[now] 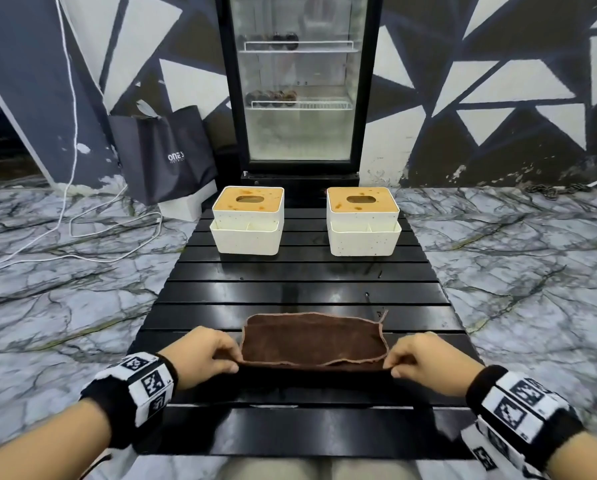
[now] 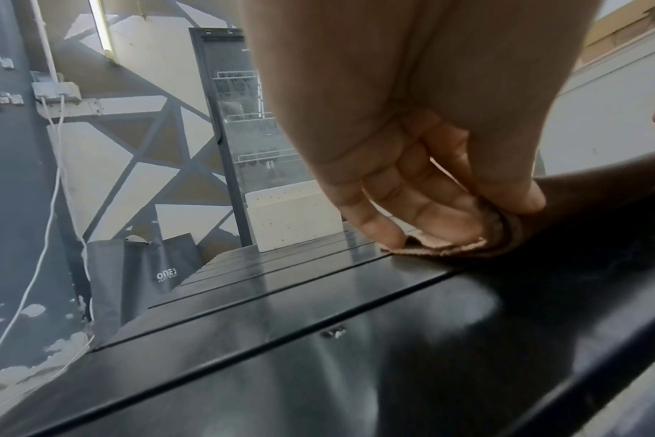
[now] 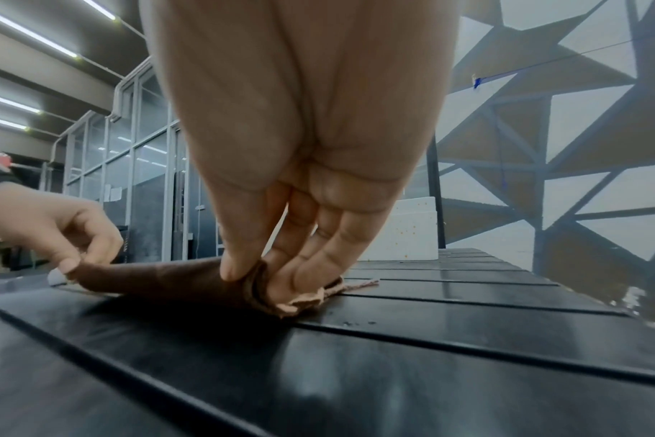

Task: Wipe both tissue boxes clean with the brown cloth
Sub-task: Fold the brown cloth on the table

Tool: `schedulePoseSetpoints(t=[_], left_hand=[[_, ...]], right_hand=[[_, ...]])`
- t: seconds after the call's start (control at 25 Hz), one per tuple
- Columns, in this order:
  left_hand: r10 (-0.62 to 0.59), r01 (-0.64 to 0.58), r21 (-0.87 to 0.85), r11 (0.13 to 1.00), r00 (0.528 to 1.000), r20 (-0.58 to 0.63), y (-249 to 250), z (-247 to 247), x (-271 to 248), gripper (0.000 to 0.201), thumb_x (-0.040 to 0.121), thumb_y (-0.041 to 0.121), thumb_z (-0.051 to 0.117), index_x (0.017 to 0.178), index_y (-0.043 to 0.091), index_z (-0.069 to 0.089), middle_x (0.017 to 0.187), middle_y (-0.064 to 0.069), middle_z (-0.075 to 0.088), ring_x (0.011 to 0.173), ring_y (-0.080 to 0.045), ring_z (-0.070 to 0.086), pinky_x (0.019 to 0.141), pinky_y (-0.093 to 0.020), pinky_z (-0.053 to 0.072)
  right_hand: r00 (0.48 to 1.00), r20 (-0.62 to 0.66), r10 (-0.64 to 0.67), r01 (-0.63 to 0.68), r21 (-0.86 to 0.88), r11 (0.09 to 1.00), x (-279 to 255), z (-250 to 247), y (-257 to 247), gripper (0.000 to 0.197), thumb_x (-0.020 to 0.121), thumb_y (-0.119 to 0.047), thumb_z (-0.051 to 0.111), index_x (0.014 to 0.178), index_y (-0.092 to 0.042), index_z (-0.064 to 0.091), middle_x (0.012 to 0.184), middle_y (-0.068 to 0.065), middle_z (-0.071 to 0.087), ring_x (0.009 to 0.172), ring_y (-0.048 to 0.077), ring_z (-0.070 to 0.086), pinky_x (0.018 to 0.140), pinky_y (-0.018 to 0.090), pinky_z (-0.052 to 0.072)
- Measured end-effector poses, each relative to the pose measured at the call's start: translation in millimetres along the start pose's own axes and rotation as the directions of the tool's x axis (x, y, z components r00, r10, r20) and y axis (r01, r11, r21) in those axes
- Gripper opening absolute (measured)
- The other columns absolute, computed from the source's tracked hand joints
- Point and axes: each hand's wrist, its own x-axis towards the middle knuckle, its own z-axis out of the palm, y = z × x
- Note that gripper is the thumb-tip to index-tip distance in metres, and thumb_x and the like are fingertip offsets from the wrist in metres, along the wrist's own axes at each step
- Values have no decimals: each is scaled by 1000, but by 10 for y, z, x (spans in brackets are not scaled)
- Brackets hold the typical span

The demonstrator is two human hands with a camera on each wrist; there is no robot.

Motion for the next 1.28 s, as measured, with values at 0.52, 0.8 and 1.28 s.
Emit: schedulePoseSetpoints(t=[0.52,0.8,1.28], left_hand=[[-239,223,-90,971,937,-255,-28,-71,677,13,85,16,66,81,27,59,69,17,55,77,-10,57,65,-13,37],[-286,267,-108,958,929,-235,-80,1,788,13,83,16,67,80,26,60,73,10,59,76,-10,57,68,-14,39],[-54,48,-29,998,946,-320,7,57,575,14,81,20,71,95,17,71,85,13,52,86,-9,55,83,-15,37]], right_hand=[[958,-205,201,-206,-4,979,761,-165,148,15,86,-13,58,97,-15,68,99,5,69,95,17,60,77,15,36],[961,-167,222,-225,0,974,813,-98,194,15,85,-12,59,98,-12,67,78,-7,59,83,13,56,74,11,36],[964,-200,176,-178,8,984,635,-14,100,24,84,-22,63,107,-18,62,95,-2,47,80,11,48,81,18,38]])
